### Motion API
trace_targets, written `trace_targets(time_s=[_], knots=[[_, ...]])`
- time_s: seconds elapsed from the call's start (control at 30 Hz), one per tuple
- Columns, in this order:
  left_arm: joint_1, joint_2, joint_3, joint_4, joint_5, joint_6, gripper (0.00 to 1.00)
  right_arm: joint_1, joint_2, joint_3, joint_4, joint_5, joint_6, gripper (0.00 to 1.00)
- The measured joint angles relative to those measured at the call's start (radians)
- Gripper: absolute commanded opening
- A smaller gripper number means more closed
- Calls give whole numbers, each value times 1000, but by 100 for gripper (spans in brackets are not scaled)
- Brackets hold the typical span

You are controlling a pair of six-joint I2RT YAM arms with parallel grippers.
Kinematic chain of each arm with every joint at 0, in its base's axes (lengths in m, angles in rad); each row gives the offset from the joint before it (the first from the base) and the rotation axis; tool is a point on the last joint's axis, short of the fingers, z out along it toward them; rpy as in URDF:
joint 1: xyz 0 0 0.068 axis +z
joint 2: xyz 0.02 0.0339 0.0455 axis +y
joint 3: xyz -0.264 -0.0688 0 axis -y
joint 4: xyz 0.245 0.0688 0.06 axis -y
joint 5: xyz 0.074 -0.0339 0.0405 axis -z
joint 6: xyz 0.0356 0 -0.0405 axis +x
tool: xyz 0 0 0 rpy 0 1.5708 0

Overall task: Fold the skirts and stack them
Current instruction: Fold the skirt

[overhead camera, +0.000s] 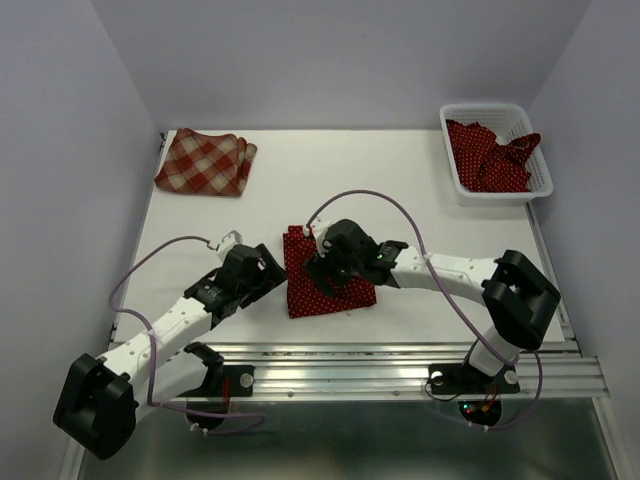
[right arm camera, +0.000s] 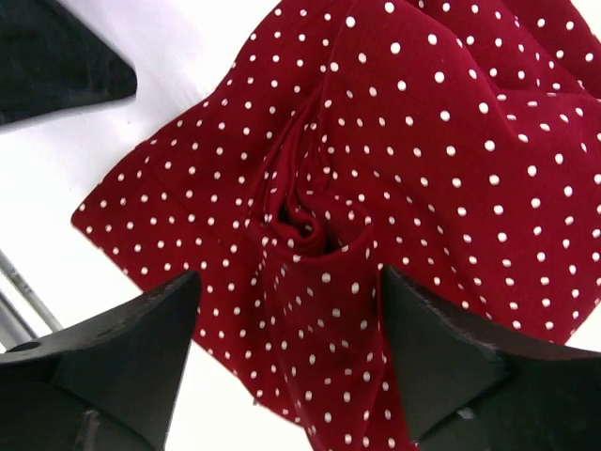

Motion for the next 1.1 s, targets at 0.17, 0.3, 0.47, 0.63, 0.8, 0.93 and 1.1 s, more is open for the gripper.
trace_targets(time_s=[0.17, 0.3, 0.47, 0.63, 0.8, 0.93, 1.1], knots=[[0, 23, -56, 82, 64, -7, 88, 10, 35, 0, 32, 1, -35, 52], [-2, 51, -100, 174, 125, -13, 73, 24, 58, 0, 47, 26, -37, 27], [-23, 112, -133, 265, 180, -27, 54, 27, 69, 5, 48, 55, -9, 13], [-50, 163, -137, 326, 199, -42, 39, 28, 53, 26, 47, 90, 76, 8], [-72, 206, -137, 365, 206, -54, 31, 37, -10, 26, 48, 111, 139, 7], [-81, 221, -137, 381, 207, -61, 31, 50, -34, 26, 71, 117, 175, 7], [-87, 223, -137, 388, 208, -66, 31, 80, -7, 27, 95, 120, 204, 7]])
